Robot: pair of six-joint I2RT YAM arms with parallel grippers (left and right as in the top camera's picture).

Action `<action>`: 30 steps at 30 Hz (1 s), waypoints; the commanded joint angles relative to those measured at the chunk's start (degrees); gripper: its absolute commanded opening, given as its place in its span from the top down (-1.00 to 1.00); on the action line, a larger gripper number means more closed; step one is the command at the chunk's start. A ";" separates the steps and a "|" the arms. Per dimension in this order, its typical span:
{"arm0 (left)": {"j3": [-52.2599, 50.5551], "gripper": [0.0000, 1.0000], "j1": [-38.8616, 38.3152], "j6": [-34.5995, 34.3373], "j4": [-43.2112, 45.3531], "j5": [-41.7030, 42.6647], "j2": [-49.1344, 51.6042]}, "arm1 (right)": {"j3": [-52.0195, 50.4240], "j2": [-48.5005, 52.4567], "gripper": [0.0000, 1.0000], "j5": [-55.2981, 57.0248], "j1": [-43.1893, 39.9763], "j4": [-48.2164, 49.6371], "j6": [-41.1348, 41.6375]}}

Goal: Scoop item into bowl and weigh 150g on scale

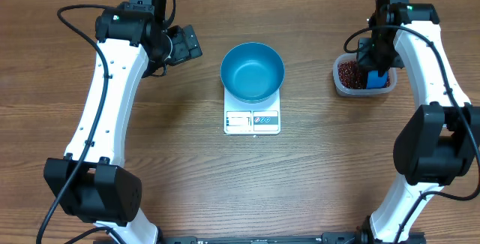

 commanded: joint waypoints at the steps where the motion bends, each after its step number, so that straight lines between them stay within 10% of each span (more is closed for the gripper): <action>1: 1.14 -0.99 0.09 0.44 -0.02 -0.83 -1.20 | -1.84 2.69 0.93 1.51 -1.36 1.95 0.00; 19: 1.14 -0.99 0.33 0.44 4.81 3.45 -1.20 | -1.84 2.69 0.92 1.49 -1.36 1.99 0.00; 20: 1.14 -0.85 0.37 0.81 4.26 4.94 -1.25 | -1.84 2.69 0.93 1.49 -1.36 2.03 0.00; 22: 1.14 0.91 0.37 6.58 4.26 9.60 -1.33 | -1.84 2.69 0.93 1.49 -1.36 2.01 0.00; 30: 1.11 0.91 -3.82 19.08 0.98 17.20 -1.33 | -1.84 2.69 0.93 1.49 -1.36 1.95 0.00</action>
